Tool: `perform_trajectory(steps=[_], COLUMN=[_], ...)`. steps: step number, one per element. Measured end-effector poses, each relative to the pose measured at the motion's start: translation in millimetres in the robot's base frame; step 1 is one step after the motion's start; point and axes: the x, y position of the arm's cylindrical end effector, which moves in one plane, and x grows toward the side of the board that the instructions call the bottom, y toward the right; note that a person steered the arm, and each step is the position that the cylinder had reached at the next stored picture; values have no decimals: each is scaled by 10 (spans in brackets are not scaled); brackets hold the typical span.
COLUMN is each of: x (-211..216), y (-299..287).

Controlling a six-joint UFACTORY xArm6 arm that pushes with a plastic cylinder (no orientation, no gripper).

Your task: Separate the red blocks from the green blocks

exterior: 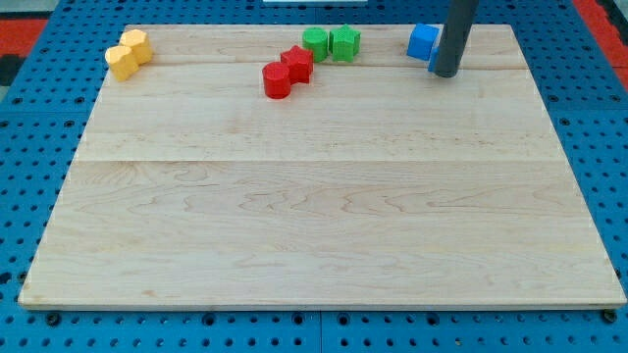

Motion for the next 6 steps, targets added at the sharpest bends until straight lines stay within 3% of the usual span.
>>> perform_trajectory(steps=[1, 3, 6], x=[-29, 34, -419], y=[9, -1229, -1946])
